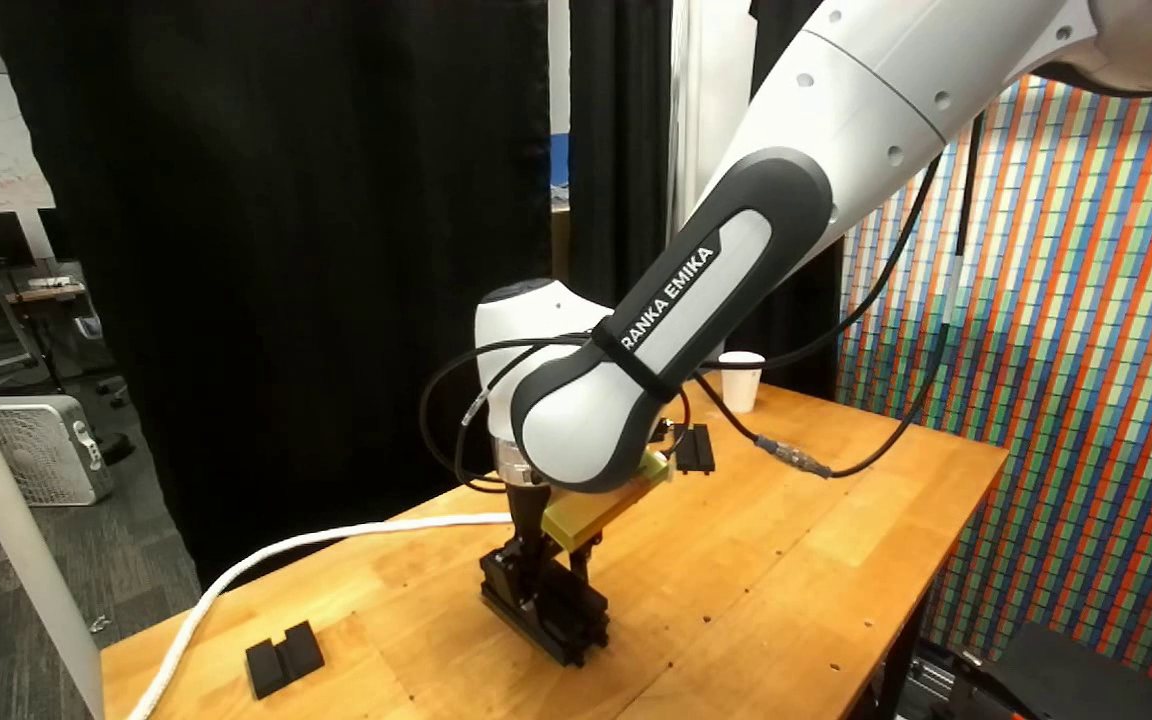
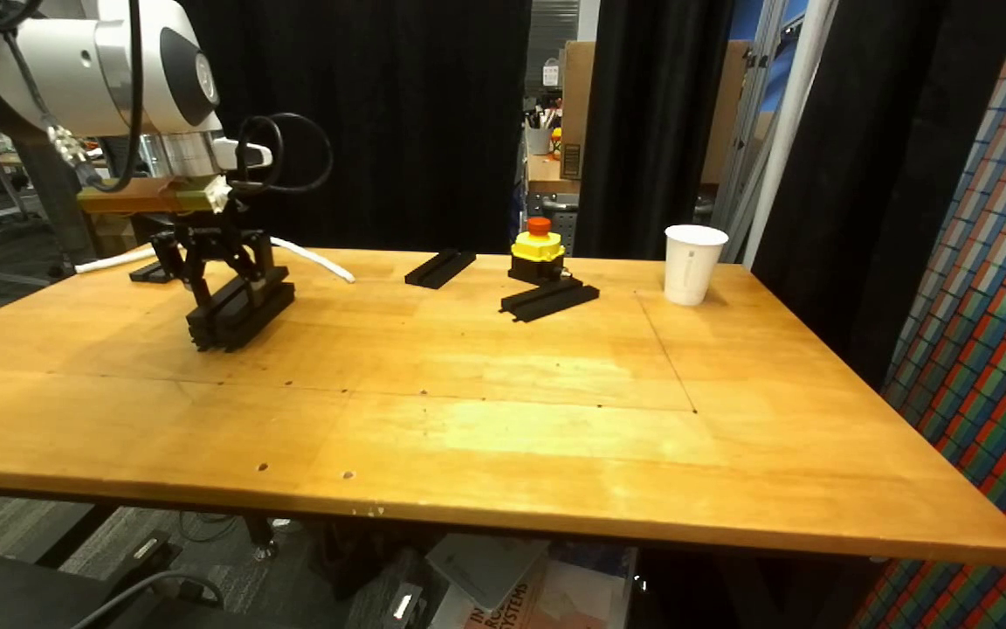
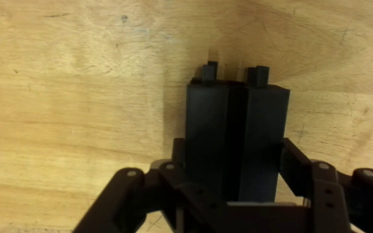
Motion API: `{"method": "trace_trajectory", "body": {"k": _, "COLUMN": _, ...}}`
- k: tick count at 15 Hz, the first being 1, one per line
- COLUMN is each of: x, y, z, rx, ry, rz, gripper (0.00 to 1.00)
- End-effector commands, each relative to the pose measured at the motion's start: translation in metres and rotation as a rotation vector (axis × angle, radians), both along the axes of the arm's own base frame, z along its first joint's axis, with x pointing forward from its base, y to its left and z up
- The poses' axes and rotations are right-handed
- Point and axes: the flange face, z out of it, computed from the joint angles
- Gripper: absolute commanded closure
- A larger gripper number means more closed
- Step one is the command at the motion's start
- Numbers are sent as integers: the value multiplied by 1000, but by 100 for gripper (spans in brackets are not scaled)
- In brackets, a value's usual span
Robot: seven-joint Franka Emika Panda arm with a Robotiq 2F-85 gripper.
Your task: Arrange the black objects on the table
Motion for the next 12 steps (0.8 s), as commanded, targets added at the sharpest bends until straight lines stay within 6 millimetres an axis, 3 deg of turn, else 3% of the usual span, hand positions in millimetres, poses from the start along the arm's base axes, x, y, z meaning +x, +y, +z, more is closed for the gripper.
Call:
{"method": "trace_trajectory", "body": {"k": 1, "x": 10, "y": 2, "z": 4, "rx": 13, "ry": -5, "rz": 5, "gripper": 6}}
{"method": "trace_trajectory", "body": {"k": 3, "x": 10, "y": 2, "z": 4, "rx": 16, "ry": -4, "rz": 3, "gripper": 0}}
{"method": "trace_trajectory", "body": {"k": 6, "x": 10, "y": 2, "z": 10, "rx": 17, "ry": -7, "rz": -1, "gripper": 0}}
{"method": "trace_trajectory", "body": {"k": 9, "x": 9, "y": -1, "z": 29, "rx": 8, "ry": -39, "rz": -17, "gripper": 0}}
{"method": "trace_trajectory", "body": {"k": 12, "x": 12, "y": -20, "z": 56, "rx": 15, "ry": -70, "rz": -58, "gripper": 0}}
